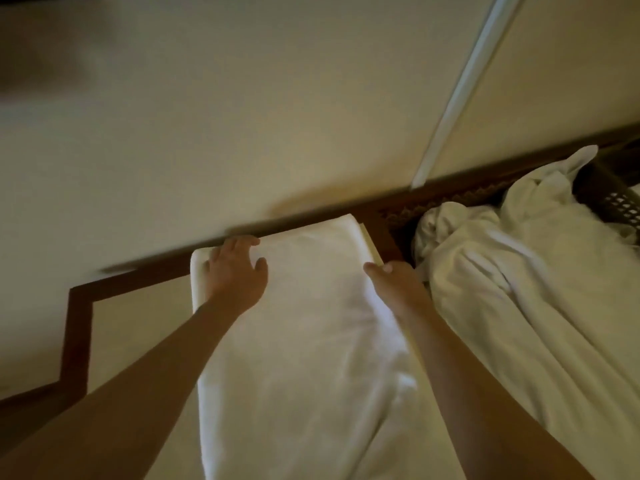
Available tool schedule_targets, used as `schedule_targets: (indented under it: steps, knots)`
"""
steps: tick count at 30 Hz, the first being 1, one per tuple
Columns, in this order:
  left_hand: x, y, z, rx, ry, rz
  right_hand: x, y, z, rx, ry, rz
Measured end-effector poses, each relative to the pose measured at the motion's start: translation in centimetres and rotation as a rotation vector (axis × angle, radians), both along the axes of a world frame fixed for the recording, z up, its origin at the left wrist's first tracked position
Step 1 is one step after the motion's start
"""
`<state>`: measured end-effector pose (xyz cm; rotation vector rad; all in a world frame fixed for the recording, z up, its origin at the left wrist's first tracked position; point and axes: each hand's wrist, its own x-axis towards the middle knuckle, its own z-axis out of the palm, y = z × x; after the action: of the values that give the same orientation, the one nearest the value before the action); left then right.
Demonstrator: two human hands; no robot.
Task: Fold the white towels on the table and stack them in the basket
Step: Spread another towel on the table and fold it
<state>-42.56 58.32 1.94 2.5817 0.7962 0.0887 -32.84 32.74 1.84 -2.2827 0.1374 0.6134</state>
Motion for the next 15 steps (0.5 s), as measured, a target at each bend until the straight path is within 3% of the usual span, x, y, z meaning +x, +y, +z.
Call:
schedule_targets:
  steps: [3, 8, 15]
  knots:
    - [-1.3, 4.2, -0.1, 0.089, 0.217, -0.007, 3.1, 3.3, 0.1, 0.014, -0.084, 0.114]
    - [-1.4, 7.4, -0.3, 0.141, 0.375, -0.006, 6.3, 6.4, -1.0, 0.053, -0.213, 0.139]
    - [-1.4, 10.9, 0.3, 0.029, 0.336, 0.075, 8.3, 7.4, -2.1, 0.034, -0.337, 0.210]
